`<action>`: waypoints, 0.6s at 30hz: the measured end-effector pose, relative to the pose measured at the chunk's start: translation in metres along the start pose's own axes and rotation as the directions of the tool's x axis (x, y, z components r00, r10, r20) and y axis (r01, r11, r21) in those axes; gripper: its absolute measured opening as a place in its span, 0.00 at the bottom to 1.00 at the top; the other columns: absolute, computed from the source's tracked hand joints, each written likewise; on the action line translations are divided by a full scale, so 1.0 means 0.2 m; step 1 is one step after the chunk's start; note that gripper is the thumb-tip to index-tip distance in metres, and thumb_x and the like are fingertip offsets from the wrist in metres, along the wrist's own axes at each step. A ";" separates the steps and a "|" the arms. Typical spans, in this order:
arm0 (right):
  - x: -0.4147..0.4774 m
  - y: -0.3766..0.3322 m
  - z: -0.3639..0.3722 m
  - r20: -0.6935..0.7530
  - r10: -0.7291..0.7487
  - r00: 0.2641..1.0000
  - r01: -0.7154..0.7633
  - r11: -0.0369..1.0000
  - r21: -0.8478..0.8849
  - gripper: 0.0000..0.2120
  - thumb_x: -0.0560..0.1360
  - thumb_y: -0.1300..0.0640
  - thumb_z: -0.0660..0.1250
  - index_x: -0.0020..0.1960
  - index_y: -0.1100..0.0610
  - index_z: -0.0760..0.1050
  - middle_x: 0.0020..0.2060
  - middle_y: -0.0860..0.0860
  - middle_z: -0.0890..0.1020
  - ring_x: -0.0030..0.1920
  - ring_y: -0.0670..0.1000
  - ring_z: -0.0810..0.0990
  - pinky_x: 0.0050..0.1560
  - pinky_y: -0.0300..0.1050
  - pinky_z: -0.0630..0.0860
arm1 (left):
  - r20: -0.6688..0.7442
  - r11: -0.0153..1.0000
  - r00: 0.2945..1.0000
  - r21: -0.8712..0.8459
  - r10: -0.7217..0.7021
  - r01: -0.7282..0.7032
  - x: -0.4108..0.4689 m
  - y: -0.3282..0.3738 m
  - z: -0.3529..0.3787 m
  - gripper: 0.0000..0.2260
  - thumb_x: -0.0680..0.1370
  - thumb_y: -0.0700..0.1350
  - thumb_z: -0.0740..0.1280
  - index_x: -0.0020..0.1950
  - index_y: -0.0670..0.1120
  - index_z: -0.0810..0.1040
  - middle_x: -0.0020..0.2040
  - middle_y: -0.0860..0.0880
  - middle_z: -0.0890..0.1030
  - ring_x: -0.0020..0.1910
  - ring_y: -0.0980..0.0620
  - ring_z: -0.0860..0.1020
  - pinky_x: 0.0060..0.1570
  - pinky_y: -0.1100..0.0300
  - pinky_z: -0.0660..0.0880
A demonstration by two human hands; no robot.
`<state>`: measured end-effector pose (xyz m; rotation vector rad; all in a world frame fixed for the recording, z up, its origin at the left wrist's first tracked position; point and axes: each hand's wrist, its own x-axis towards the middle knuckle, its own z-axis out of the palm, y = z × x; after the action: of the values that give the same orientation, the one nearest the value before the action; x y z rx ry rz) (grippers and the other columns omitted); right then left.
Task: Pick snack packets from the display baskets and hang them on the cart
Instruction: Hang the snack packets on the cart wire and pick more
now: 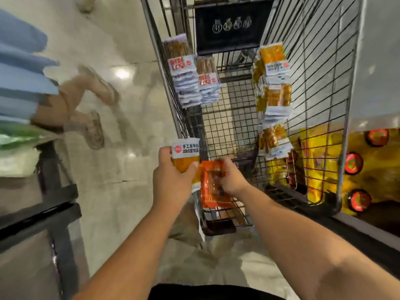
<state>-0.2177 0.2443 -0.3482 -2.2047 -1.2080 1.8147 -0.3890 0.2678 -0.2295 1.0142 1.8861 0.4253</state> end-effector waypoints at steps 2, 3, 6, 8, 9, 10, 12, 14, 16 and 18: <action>0.03 -0.02 -0.01 0.049 -0.042 0.998 0.048 0.990 -0.131 0.29 0.75 0.64 0.72 0.72 0.49 0.67 0.64 0.51 0.73 0.63 0.52 0.73 0.68 0.53 0.72 | -0.039 1.000 0.999 0.020 0.010 -0.009 0.00 0.01 0.02 0.21 0.77 0.47 0.74 0.67 0.51 0.70 0.49 0.59 0.79 0.44 0.60 0.78 0.40 0.70 0.72; 0.05 -0.03 -0.02 0.055 -0.060 0.997 0.070 0.979 -0.191 0.29 0.75 0.62 0.72 0.73 0.51 0.67 0.66 0.51 0.73 0.65 0.52 0.72 0.69 0.52 0.70 | -0.051 0.999 0.998 0.026 0.021 -0.019 0.00 0.01 0.03 0.22 0.78 0.47 0.74 0.69 0.51 0.70 0.50 0.59 0.80 0.43 0.63 0.78 0.40 0.72 0.71; 0.10 -0.02 -0.04 0.103 -0.116 0.988 0.147 0.910 -0.387 0.32 0.75 0.57 0.73 0.76 0.49 0.65 0.71 0.51 0.71 0.72 0.54 0.65 0.75 0.51 0.63 | -0.075 0.999 0.996 0.013 0.044 -0.043 0.01 0.00 0.04 0.22 0.78 0.45 0.73 0.71 0.53 0.73 0.48 0.64 0.79 0.42 0.71 0.77 0.45 0.70 0.74; 0.15 -0.02 -0.04 0.193 -0.132 0.972 0.201 0.891 -0.408 0.33 0.75 0.55 0.73 0.77 0.47 0.65 0.75 0.53 0.67 0.77 0.57 0.61 0.77 0.55 0.60 | -0.093 0.999 0.995 -0.006 0.045 -0.046 0.02 0.00 0.04 0.20 0.77 0.43 0.73 0.68 0.52 0.75 0.48 0.65 0.80 0.46 0.70 0.78 0.50 0.64 0.78; 0.18 -0.01 -0.04 0.234 -0.159 0.959 0.245 0.879 -0.409 0.33 0.76 0.53 0.72 0.78 0.46 0.64 0.76 0.53 0.65 0.78 0.58 0.59 0.78 0.57 0.60 | -0.097 0.999 0.994 -0.014 0.047 -0.049 0.02 0.00 0.04 0.19 0.77 0.42 0.74 0.66 0.52 0.76 0.48 0.66 0.80 0.46 0.71 0.78 0.50 0.65 0.78; 0.19 -0.02 -0.05 0.267 -0.150 0.952 0.258 0.863 -0.434 0.35 0.76 0.52 0.72 0.79 0.45 0.61 0.78 0.54 0.62 0.78 0.58 0.58 0.78 0.57 0.60 | -0.098 0.999 0.994 -0.021 0.048 -0.050 0.02 0.00 0.04 0.17 0.77 0.41 0.74 0.65 0.52 0.76 0.47 0.66 0.79 0.46 0.72 0.78 0.48 0.69 0.77; 0.22 -0.03 -0.07 0.295 -0.105 0.950 0.255 0.807 -0.532 0.39 0.76 0.51 0.73 0.81 0.46 0.56 0.79 0.53 0.58 0.78 0.58 0.57 0.78 0.54 0.60 | -0.093 0.998 0.995 -0.042 0.046 -0.050 0.02 0.00 0.04 0.16 0.77 0.40 0.73 0.62 0.53 0.76 0.46 0.66 0.79 0.45 0.74 0.78 0.43 0.77 0.73; 0.24 -0.05 -0.09 0.331 -0.113 0.937 0.292 0.773 -0.563 0.38 0.75 0.49 0.74 0.79 0.45 0.60 0.77 0.54 0.60 0.77 0.59 0.58 0.76 0.56 0.61 | -0.086 0.998 0.996 -0.050 0.037 -0.042 0.02 0.00 0.04 0.17 0.77 0.39 0.74 0.60 0.55 0.75 0.46 0.65 0.80 0.45 0.74 0.78 0.43 0.76 0.73; 0.25 -0.04 -0.07 0.369 -0.111 0.923 0.318 0.760 -0.567 0.35 0.73 0.49 0.75 0.77 0.46 0.65 0.75 0.54 0.62 0.75 0.59 0.60 0.74 0.57 0.64 | -0.087 0.998 0.996 -0.062 0.024 -0.029 0.01 -0.01 0.05 0.17 0.77 0.39 0.74 0.59 0.57 0.75 0.46 0.65 0.81 0.46 0.71 0.79 0.46 0.70 0.76; 0.23 -0.02 -0.05 0.383 -0.112 0.917 0.328 0.758 -0.564 0.34 0.73 0.49 0.76 0.76 0.48 0.66 0.75 0.54 0.63 0.75 0.59 0.62 0.74 0.56 0.65 | -0.097 0.997 0.995 -0.073 0.020 -0.027 -0.01 -0.01 0.06 0.18 0.77 0.38 0.74 0.58 0.58 0.75 0.46 0.65 0.81 0.45 0.71 0.80 0.46 0.66 0.76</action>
<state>-0.2107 0.2786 -0.3799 -1.8926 -2.3261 1.9208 -0.3795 0.2634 -0.2367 0.9822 1.9308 0.5629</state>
